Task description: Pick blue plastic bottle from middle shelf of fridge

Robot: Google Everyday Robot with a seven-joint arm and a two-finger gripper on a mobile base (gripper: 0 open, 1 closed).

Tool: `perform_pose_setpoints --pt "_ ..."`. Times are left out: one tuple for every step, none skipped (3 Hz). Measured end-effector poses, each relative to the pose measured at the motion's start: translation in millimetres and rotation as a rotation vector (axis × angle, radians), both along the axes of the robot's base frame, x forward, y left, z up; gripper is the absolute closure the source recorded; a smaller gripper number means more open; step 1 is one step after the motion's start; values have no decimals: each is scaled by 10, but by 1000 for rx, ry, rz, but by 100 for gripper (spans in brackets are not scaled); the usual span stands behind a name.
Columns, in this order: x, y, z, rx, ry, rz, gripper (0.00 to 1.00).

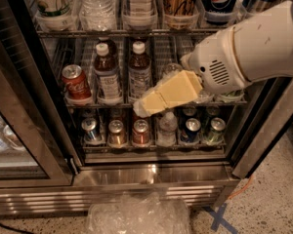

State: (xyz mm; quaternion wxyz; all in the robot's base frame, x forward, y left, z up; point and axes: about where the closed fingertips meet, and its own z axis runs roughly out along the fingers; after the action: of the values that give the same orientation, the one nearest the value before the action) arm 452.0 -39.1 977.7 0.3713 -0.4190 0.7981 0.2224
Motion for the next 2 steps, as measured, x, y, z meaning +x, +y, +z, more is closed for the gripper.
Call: perform_pose_setpoints --pt "0 0 0 0 0 0 0" --pt "-14 178 -62 67 7 -28 0"
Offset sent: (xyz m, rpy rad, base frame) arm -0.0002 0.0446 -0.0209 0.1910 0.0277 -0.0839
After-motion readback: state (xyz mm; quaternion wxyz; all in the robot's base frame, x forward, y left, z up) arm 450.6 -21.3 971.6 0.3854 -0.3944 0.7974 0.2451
